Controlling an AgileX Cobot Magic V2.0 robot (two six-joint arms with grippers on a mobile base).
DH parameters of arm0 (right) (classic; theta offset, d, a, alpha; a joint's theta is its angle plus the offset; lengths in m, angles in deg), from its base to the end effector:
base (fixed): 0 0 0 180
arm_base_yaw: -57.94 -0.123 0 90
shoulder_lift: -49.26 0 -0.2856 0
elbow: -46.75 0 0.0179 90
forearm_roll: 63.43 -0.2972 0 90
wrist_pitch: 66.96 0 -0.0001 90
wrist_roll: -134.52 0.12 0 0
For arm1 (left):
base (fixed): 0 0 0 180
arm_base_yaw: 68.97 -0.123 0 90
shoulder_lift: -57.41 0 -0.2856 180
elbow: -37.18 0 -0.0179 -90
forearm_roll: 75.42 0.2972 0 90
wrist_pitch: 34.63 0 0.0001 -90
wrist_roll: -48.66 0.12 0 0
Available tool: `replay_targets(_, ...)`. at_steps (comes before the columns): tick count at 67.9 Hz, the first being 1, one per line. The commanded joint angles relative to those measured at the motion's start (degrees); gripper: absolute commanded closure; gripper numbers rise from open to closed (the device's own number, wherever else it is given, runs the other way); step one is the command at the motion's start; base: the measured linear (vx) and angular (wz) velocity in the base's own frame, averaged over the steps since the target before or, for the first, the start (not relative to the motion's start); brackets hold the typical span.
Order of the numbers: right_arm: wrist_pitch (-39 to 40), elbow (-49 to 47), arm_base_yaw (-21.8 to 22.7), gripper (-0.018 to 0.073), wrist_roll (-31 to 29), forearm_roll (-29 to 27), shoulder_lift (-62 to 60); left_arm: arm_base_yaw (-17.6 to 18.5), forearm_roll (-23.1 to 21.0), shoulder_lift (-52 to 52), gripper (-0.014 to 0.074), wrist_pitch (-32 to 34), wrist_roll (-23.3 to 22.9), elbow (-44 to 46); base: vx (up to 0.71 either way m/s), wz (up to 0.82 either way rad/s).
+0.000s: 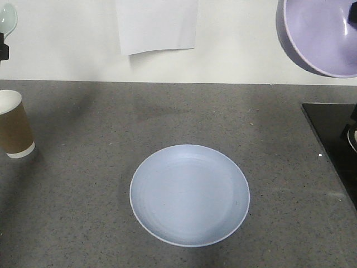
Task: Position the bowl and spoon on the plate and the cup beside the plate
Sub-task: 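Drive the base closer, centering the pale blue plate ahead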
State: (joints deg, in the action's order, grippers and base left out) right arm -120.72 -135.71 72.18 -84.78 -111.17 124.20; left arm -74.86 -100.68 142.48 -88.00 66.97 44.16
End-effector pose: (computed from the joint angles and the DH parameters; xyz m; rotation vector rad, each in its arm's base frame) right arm 0.2997 -0.0021 0.4646 -0.2669 1.9193 0.4032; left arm 0.3529 -0.0049 0.4159 0.1236 2.2121 -0.3103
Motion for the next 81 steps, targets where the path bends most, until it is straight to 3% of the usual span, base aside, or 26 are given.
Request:
replay_targets(1, 2.86, -1.73, 0.35, 0.0562, -0.35, -2.89, -1.13, -0.08, -1.93, -1.66, 0.0603, 3.1, 0.03, 1.31, 0.01, 0.0)
replay_targets(81, 2.91, -1.73, 0.35, 0.0562, -0.35, -2.89, -1.13, -0.08, -1.93, -1.66, 0.0603, 3.1, 0.03, 1.31, 0.01, 0.0)
